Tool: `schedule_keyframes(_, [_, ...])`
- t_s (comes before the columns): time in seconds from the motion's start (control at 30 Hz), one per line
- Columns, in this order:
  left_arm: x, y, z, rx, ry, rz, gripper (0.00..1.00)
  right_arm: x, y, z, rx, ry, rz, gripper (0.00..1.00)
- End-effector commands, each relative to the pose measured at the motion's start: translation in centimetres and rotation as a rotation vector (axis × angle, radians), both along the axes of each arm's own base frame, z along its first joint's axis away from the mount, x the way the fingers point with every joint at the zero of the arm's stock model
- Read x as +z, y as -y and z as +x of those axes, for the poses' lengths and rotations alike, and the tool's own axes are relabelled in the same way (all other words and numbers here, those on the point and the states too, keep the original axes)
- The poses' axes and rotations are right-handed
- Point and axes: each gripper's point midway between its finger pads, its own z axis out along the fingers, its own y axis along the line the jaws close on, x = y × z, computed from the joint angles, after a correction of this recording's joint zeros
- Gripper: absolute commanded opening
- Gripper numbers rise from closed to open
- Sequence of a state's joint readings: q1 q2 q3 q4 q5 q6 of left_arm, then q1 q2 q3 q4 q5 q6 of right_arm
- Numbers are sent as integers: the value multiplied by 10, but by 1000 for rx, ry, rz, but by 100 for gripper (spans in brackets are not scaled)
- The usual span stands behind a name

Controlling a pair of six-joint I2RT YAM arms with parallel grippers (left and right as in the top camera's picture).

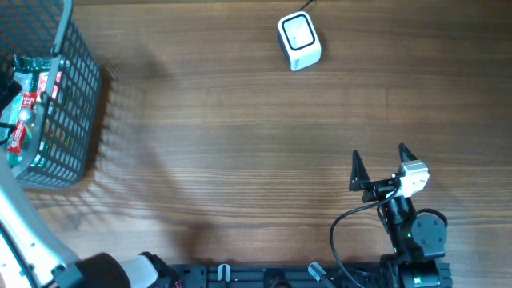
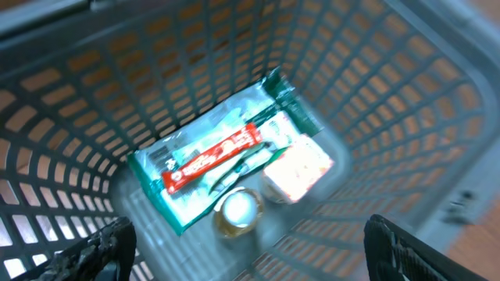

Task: Scan the item barcode
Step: 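Grasp the yellow Vim soap bottle with the left gripper and lift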

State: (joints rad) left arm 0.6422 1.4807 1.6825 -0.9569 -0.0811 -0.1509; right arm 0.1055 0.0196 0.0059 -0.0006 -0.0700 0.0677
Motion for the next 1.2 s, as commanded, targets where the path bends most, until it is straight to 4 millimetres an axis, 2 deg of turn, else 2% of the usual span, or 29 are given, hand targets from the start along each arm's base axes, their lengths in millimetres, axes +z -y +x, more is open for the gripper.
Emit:
schedule_keyframes(0.0, [-30,-14,-1,10,-74,-62,86,1,3,0,-14,3,11,100])
schedule_keyframes(0.1, [-59,-22,-2,21,-130,-132,87,1,3,0,-14,3,11,100])
schedule_keyframes(0.13, [-68,-23,0,15,-140,-159,91,1,3,0,-14,3,11,100])
schedule_keyframes(0.23, [-94,-19,10,-81,-178,-227,94,1,3,0,-14,3,11,100])
schedule_keyframes(0.27, [-99,-17,14,-111,-181,-241,98,1,3,0,-14,3,11,100])
schedule_keyframes(0.37, [-116,-11,24,-204,-198,-276,100,1,3,0,-14,3,11,100])
schedule_keyframes(0.73, [-171,-14,28,-201,-281,-367,98,1,3,0,-14,3,11,100])
schedule_keyframes(0.93, [-198,-13,27,-198,-324,-416,88,1,3,0,-14,3,12,100])
schedule_keyframes(1.0, [-202,-13,27,-197,-329,-421,74,1,3,0,-14,3,11,100])
schedule_keyframes(1.07, [-202,-14,28,-198,-326,-418,67,1,3,0,-14,3,11,100])
schedule_keyframes(1.1, [-202,-14,29,-198,-324,-417,61,1,3,0,-14,3,11,100])
schedule_keyframes(1.13, [-202,-14,29,-198,-323,-416,48,1,3,0,-14,3,11,100])
schedule_keyframes(1.17, [-202,-14,29,-198,-323,-416,45,1,3,0,-14,3,11,100])
